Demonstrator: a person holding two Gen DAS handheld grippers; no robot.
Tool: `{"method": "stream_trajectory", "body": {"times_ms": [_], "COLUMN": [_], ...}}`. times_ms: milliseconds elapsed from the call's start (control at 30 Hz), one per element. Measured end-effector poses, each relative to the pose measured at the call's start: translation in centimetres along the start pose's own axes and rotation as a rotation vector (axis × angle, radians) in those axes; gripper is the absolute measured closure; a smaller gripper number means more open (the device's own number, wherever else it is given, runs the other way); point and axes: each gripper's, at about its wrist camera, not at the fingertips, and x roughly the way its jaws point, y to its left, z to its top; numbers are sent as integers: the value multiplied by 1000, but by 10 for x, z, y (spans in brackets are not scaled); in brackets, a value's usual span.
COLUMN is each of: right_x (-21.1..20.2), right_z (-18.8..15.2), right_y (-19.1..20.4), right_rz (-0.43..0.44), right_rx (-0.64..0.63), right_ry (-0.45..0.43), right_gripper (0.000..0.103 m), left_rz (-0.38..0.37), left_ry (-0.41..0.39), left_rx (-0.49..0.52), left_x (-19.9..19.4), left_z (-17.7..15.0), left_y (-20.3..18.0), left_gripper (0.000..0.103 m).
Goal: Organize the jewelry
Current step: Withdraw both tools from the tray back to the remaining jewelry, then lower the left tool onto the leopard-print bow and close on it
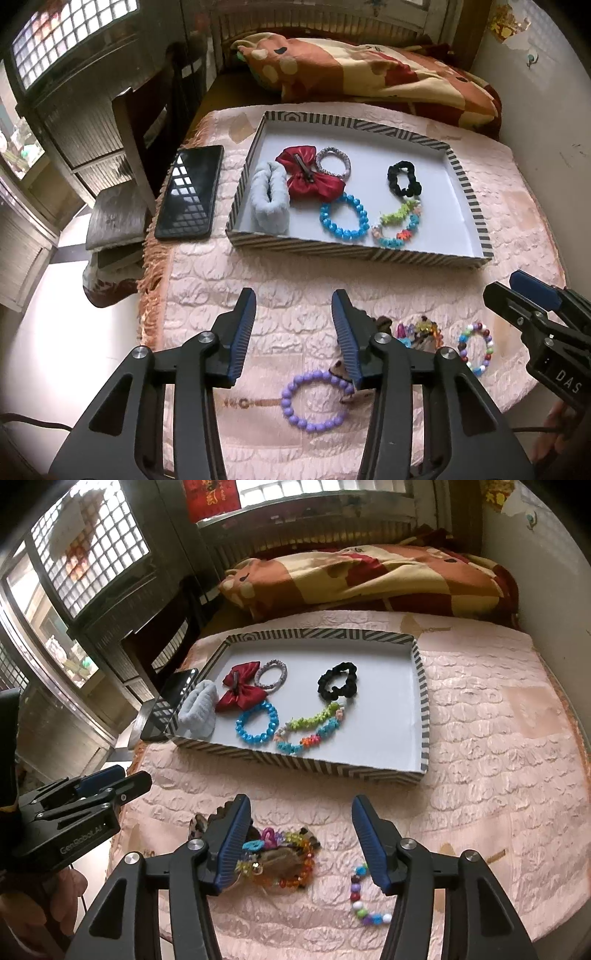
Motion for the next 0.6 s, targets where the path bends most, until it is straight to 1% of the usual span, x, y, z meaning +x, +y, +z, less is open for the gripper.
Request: {"method": "stream_trajectory", "body": {"times_ms": [233,600], "right_x": [-8,-19], "right_z": [-14,-29], "right_y": [6,9], "right_rz": [-13,-30], "right_rx": [0,1], "right_ry": [-1,-8], "right_gripper": [46,46], "left_rz": [2,-11], "left_ry": [-21,-24], "left_rx": [17,14], "left_x": [-11,-21], "left_z": [-14,-32], "left_y": [2,6], "left_gripper": [60,60]}}
